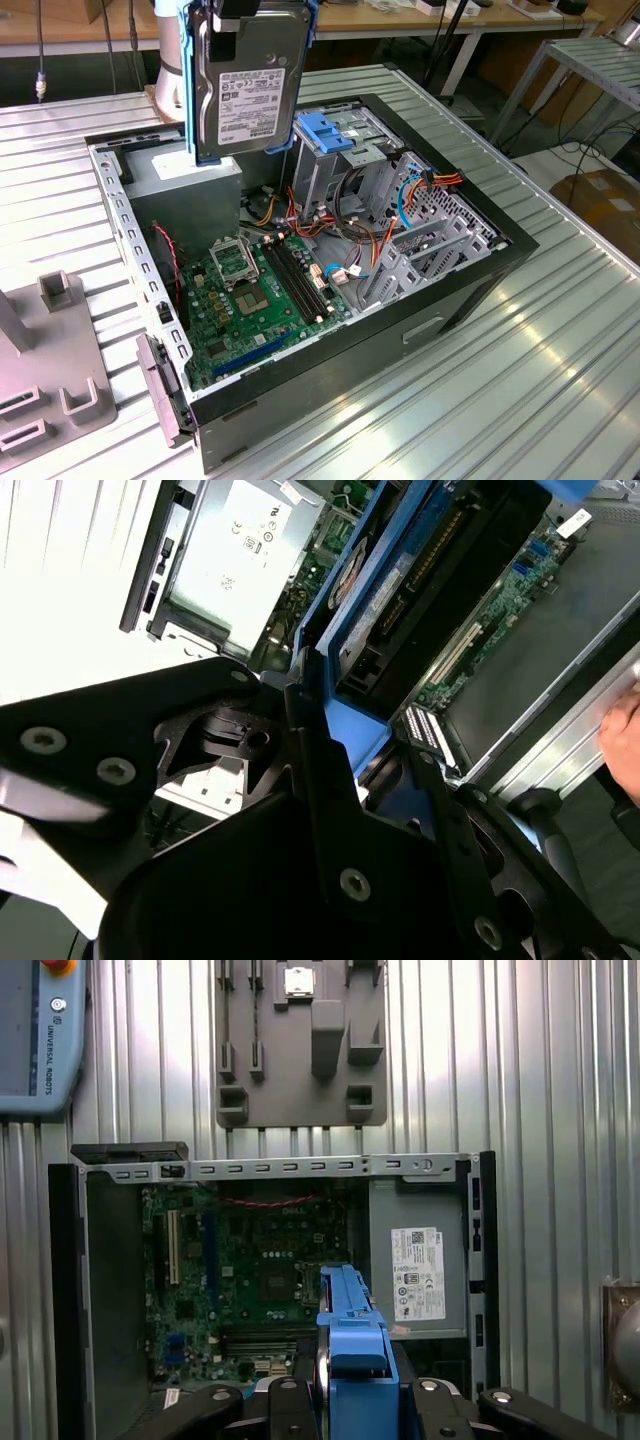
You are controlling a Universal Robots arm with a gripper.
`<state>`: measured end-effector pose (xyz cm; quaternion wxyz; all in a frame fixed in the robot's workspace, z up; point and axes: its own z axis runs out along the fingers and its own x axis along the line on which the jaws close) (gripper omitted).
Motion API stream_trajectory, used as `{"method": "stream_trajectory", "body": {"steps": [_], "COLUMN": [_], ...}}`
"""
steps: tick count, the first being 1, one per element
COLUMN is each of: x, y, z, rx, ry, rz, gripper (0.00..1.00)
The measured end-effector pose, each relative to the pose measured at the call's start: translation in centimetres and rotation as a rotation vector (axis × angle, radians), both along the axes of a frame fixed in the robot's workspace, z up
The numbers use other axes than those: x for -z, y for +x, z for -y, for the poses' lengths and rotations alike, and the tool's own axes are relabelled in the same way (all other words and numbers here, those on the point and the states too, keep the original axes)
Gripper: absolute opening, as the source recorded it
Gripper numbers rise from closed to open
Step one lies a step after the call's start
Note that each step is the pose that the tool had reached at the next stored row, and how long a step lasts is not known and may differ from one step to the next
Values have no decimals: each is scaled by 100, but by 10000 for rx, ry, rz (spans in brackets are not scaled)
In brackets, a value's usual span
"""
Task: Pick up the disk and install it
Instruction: 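Insert the disk into the insertion slot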
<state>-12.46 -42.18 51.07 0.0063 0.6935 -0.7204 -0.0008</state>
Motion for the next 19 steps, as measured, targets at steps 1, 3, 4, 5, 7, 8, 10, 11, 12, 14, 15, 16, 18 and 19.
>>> {"method": "stream_trajectory", "body": {"steps": [1,3,4,5,7,8,10,11,12,14,15,16,18,19], "x": [0,0,0,0,0,0,0,0,0,0,0,0,0,0], "y": [2,7,10,13,20,22,25,26,28,30,31,32,34,35], "z": [8,21,28,39,68,77,88,93,101,111,116,122,134,142], "rx": [0,0,0,0,0,1,0,0,0,0,0,0,0,0], "ry": [0,0,0,0,0,0,0,1,0,1,0,0,0,0], "rz": [0,0,0,0,0,0,1,0,0,0,0,0,0,1], "gripper": [37,37,37,37,37,37,37,37,37,37,37,37,37,37]}}
